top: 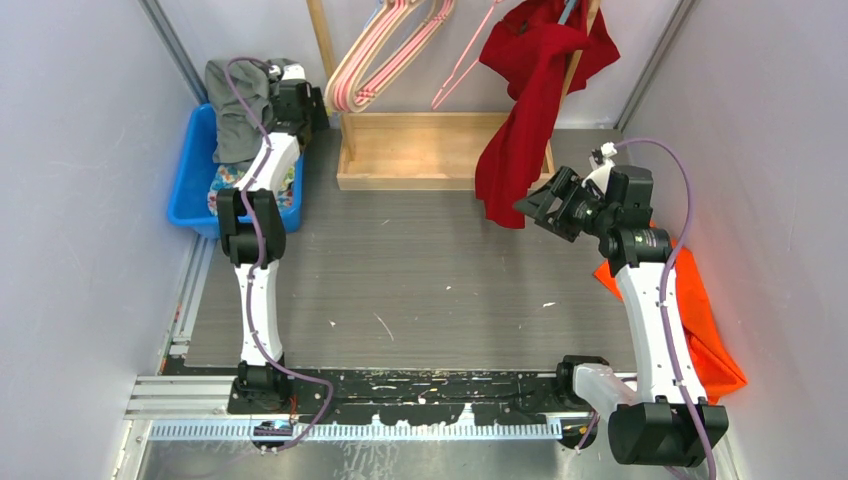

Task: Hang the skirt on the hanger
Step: Pick up the skirt from the bin.

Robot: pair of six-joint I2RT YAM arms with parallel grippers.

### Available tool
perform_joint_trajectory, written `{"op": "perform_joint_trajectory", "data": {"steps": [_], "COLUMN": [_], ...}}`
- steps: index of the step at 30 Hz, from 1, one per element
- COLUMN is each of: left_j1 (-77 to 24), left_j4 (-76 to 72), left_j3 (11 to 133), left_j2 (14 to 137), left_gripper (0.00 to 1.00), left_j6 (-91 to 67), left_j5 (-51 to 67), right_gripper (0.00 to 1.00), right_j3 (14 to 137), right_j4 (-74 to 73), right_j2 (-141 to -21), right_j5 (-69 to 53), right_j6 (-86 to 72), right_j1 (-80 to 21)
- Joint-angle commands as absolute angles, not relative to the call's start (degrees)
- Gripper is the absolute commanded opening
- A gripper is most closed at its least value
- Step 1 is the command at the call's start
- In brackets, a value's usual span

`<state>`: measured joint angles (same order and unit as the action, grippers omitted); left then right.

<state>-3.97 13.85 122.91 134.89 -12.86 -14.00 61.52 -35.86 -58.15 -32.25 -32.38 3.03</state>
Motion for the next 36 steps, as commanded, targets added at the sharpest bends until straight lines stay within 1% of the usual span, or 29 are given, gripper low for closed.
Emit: {"op": "perform_joint_trajectory", "data": {"steps": [1,4,6,8,9,11,14,16,19,20,22,25,30,34,36], "left_j1": [-3.54,-3.43,-3.38,-3.16,-3.10,-2.83,-2.20,-1.59,-0.97,-0.89,-0.76,-0.67,-1.10,-2.45,-2.93], "left_j4": [12.29,13.53,14.52,15.56,15.82,16.30,18.25,20.33,20.57,22.63,24.83,19.94,15.87,11.06,10.79], "left_j3": [123.36,124.93,126.10,127.04,127.29,127.48,128.58,129.83,127.78,128.11,127.64,119.97,111.15,99.82,96.60], "left_j2": [134.03,134.82,135.50,135.78,135.70,135.13,133.85,132.34,129.14,128.88,128.12,123.64,119.84,113.97,110.60], "left_gripper": [0.64,0.54,0.45,0.29,0.24,0.16,0.11,0.02,0.02,0.00,0.00,0.00,0.00,0.00,0.00], "left_j6": [-12.30,-12.28,-12.14,-12.34,-12.41,-12.51,-13.14,-14.00,-14.63,-15.40,-16.22,-16.76,-18.88,-19.48,-19.25], "left_j5": [-14.51,-14.43,-14.40,-14.34,-14.28,-14.64,-14.46,-13.86,-12.57,-12.72,-12.20,-11.15,-9.85,-13.00,-15.35], "right_gripper": [0.76,0.77,0.76,0.76,0.76,0.76,0.76,0.76,0.76,0.76,0.76,0.76,0.76,0.76,0.76], "right_j3": [61.51,61.33,61.24,61.26,61.22,61.08,60.90,60.83,60.86,60.89,60.85,60.51,59.93,60.24,60.46], "right_j4": [-32.61,-32.52,-32.38,-32.34,-32.22,-32.08,-31.63,-31.41,-31.01,-30.80,-30.76,-30.76,-30.32,-31.07,-31.58], "right_j2": [-57.99,-57.92,-57.87,-57.92,-58.05,-58.02,-57.96,-57.88,-57.58,-57.45,-57.03,-56.33,-55.17,-54.18,-53.76], "right_j5": [-33.13,-33.09,-33.13,-33.20,-33.30,-33.23,-33.57,-34.01,-34.40,-34.70,-35.01,-35.50,-36.25,-36.63,-36.91], "right_j6": [-31.65,-31.51,-31.51,-31.47,-31.44,-31.55,-32.00,-32.27,-32.88,-33.14,-33.50,-33.76,-34.74,-34.84,-34.72], "right_j1": [2.60,2.43,2.40,2.36,2.30,2.24,2.24,2.11,2.18,2.16,2.03,2.09,1.93,1.93,1.93]}}
